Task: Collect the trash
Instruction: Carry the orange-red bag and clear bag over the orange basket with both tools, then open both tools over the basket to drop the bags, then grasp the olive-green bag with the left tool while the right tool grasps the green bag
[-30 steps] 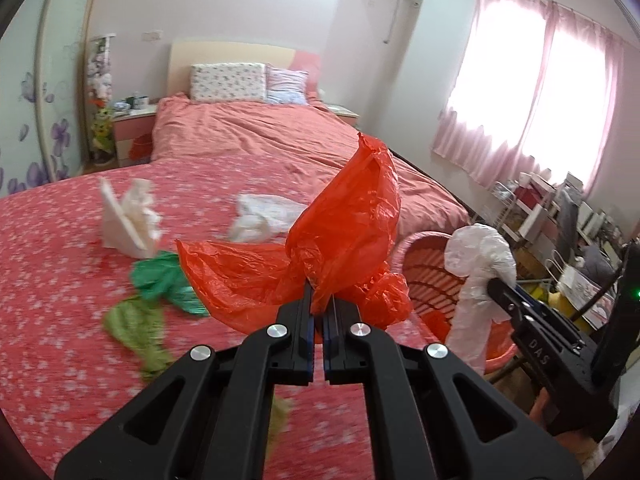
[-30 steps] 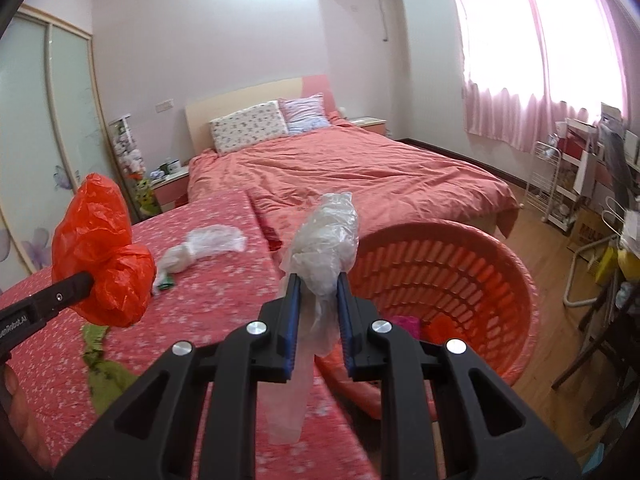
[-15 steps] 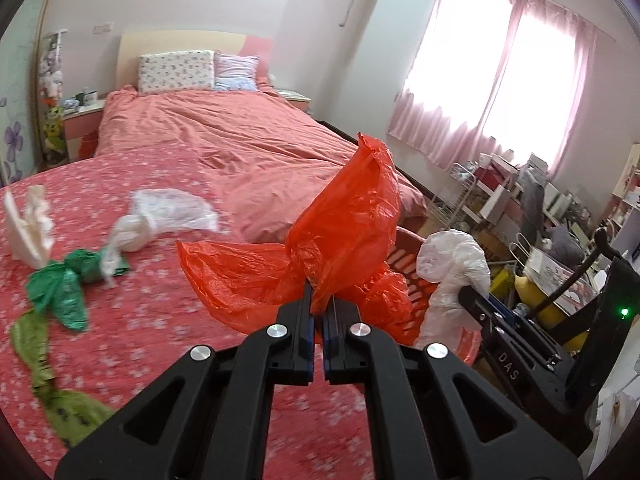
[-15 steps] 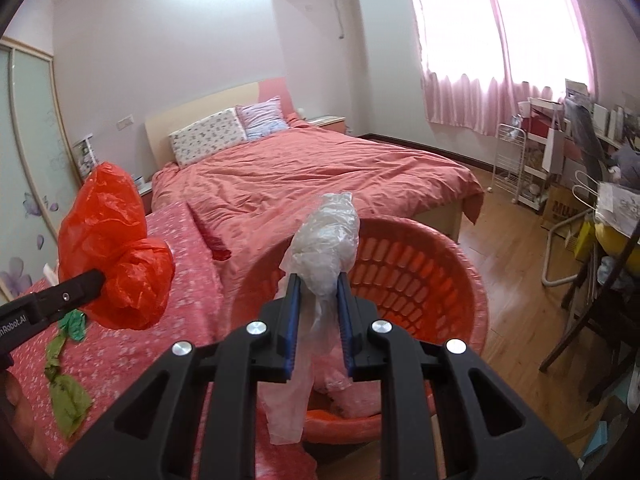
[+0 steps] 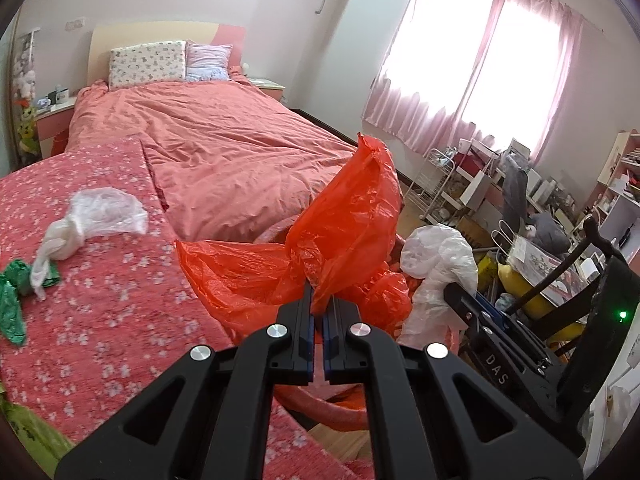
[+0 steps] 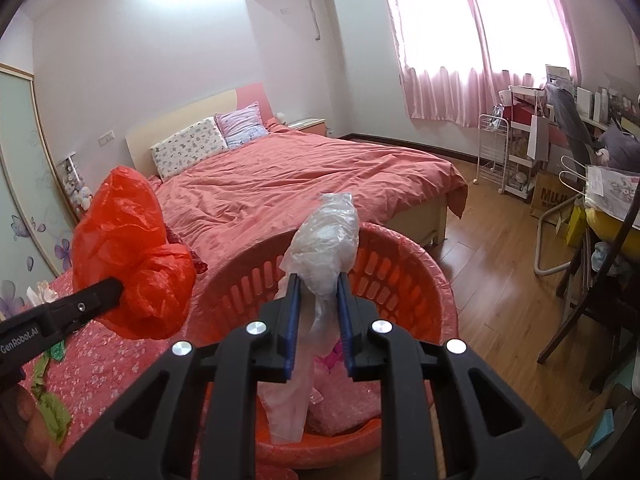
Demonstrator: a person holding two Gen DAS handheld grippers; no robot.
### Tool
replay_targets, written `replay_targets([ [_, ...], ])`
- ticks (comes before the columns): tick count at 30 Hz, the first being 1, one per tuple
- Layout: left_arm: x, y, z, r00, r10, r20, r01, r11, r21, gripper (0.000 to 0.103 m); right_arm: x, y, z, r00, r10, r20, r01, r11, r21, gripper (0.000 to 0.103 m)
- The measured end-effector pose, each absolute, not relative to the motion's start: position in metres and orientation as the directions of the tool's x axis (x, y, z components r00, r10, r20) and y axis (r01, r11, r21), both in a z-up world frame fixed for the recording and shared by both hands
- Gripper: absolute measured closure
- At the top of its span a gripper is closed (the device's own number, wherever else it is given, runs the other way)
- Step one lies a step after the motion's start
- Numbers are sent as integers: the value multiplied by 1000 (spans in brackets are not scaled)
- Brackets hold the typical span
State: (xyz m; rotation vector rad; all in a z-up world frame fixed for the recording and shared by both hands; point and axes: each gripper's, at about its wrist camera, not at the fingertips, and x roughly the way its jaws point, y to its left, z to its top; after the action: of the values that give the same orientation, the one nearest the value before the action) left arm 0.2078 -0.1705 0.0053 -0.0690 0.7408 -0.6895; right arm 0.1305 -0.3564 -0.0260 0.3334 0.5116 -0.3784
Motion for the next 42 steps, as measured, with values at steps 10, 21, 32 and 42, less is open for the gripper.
replay_targets([
  [10,211,-192,1,502,-616,-608,565,765,-309,100,135,-365,-26,812,-264,-521,434,870,235,83],
  [21,217,-180,-6,534,-572,-623,516,804,-296,58,142,-380,-32,818,-238,-524,427,861,276,59],
  [32,219,-137,-9,596,-464,-655,435,872,-223,55,139,-364,-30,811,-265,-521,432,873,228,42],
  [42,216,-67,-6,655,-344,-672,310,934,-176,55,140,-322,-18,829,-208,-520,351,916,194,42],
])
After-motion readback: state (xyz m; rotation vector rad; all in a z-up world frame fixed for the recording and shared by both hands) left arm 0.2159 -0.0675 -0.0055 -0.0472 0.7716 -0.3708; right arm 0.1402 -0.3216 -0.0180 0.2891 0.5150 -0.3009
